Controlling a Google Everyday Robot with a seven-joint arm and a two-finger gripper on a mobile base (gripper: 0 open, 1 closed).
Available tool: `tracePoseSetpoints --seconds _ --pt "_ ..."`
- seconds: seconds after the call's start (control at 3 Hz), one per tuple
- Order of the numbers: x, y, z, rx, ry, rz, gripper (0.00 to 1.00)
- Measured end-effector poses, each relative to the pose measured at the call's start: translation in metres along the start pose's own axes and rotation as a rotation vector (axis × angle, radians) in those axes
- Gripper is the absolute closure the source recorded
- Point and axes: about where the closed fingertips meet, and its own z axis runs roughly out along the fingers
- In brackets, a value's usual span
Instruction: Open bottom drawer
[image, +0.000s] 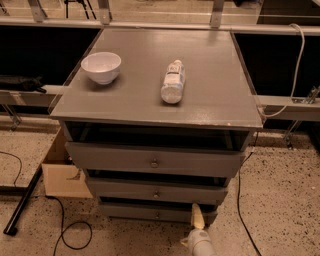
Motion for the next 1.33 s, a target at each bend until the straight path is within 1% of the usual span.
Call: tracePoseSetpoints --seconds 0.67,1.0,1.33 --pt "0.03 0.02 0.0 -0.014 0.054 0.025 0.0" --pt "0.05 0.019 -0.028 0.017 0.076 0.061 0.0" --pt "0.052 0.019 -0.029 0.018 0.079 0.063 0.0"
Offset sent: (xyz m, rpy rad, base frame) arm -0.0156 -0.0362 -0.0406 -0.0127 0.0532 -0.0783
